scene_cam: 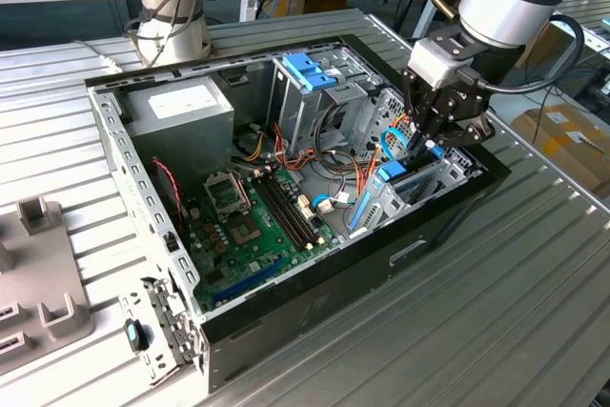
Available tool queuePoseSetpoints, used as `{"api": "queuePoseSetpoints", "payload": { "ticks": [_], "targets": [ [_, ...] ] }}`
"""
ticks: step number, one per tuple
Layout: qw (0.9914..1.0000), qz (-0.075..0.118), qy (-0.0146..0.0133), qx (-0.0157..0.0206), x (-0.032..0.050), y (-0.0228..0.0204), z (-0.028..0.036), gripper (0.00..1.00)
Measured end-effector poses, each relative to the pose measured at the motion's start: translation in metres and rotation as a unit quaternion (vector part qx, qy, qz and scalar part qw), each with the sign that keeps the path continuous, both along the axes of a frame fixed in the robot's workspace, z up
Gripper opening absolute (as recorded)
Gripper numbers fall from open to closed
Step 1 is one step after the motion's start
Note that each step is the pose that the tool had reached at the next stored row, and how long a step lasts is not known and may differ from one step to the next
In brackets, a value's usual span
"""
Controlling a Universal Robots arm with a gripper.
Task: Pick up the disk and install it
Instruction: 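Insert the first disk wire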
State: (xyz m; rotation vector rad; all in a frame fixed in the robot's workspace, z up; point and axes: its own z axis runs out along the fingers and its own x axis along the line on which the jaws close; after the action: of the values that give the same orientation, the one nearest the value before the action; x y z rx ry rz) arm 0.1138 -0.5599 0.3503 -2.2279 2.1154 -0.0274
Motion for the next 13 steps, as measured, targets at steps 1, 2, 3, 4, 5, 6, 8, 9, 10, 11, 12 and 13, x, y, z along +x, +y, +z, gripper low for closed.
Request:
{"api": "queuePoseSetpoints", "payload": {
  "ticks": [1, 2, 3, 4, 5, 6, 8, 9, 10, 11, 12, 13],
  "targets": [
    [1.0, 0.0, 0.0, 0.0, 0.0, 0.0, -0.0001, 0.16],
    [1.0, 0.0, 0.0, 0.0001, 0.0, 0.0, -0.0003, 0.16],
    [1.0, 0.0, 0.0, 0.0002, 0.0, 0.0001, -0.0008, 0.16],
    [1.0, 0.0, 0.0, 0.0002, 0.0, 0.0001, -0.0011, 0.16],
    [1.0, 0.0, 0.0, 0.0, 0.0, 0.0, -0.0015, 0.16],
    [1.0, 0.0, 0.0, 0.0, 0.0, 0.0, -0.0019, 0.16],
    [1.0, 0.0, 0.0, 0.0, 0.0, 0.0, -0.0023, 0.16],
    [1.0, 0.0, 0.0, 0.0001, 0.0, 0.0, -0.0024, 0.16],
    [1.0, 0.0, 0.0, 0.0001, 0.0, 0.0, -0.0025, 0.16],
    [1.0, 0.0, 0.0, 0.0002, 0.0, 0.0001, -0.003, 0.16],
    [1.0, 0.0, 0.0, 0.0002, 0.0, 0.0, -0.0038, 0.16],
    [1.0, 0.0, -0.0001, 0.0001, 0.0, 0.0, -0.0042, 0.16]
  ]
}}
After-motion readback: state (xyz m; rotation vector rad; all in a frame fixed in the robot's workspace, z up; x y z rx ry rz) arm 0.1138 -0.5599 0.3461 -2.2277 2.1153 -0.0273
